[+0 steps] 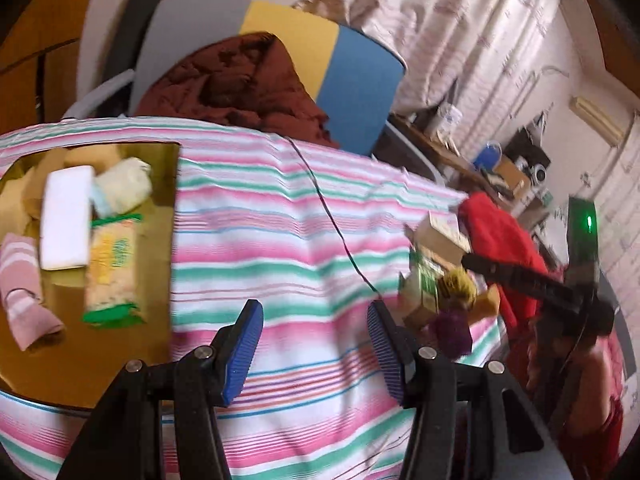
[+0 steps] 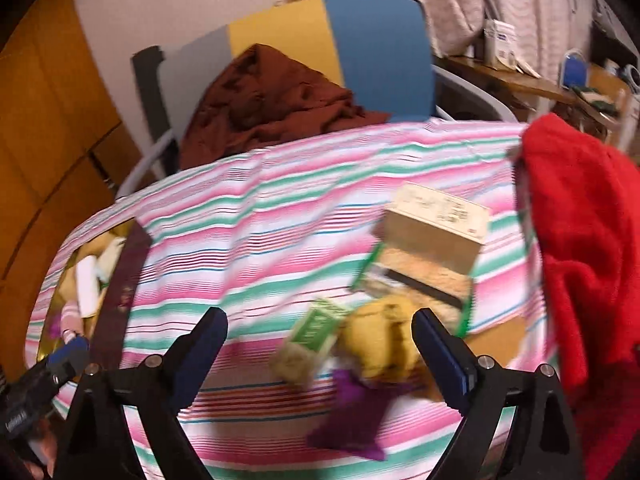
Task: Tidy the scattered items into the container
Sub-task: 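Grasp the green tea box with the left gripper while the right grasps the yellow plush ball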
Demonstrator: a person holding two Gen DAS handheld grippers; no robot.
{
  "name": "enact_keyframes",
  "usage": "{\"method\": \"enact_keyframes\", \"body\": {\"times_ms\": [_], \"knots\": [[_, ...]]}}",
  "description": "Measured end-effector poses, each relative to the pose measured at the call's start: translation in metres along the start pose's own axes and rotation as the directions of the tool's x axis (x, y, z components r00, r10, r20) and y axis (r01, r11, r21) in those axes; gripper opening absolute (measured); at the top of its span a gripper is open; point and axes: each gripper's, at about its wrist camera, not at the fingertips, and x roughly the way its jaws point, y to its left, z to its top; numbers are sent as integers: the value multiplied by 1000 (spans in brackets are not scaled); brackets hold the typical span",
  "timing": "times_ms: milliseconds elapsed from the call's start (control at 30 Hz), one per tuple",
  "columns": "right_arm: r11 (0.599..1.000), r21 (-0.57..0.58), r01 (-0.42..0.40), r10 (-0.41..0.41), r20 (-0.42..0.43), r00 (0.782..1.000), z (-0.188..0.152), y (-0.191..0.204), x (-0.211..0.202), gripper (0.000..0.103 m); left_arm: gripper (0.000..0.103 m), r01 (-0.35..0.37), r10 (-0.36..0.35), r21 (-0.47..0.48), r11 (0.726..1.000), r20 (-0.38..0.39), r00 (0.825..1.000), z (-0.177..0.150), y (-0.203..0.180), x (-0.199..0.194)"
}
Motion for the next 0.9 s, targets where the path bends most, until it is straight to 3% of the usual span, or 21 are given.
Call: {"method": "enact_keyframes", "body": {"times_ms": [233,500,567,633,733,900], "knots": [[995,94,-20,36,-170,985,8,-26,34,95,61,24,-20,58,998,-70,997,-3,-25,23],[991,118,-65,97,-285,954,9,-36,57,93,61,47,-34,105,993,-129,991,-7,-45,46],[992,101,-72,99,-295,950,12,-35,60,85,61,52,-35,119,991,-141,989,-8,-50,52],[993,100,-57,85,-296,952,14,-38,62,68,61,57,-37,139,989,-146,989,-7,-56,57],[987,139,-80,116,-276,954,18,-47,61,52,61,68,-42,181,981,-143,989,-5,-68,63],[965,227,-129,175,-195,965,20,-60,55,45,61,88,-46,253,963,-169,985,-3,-89,83]]}}
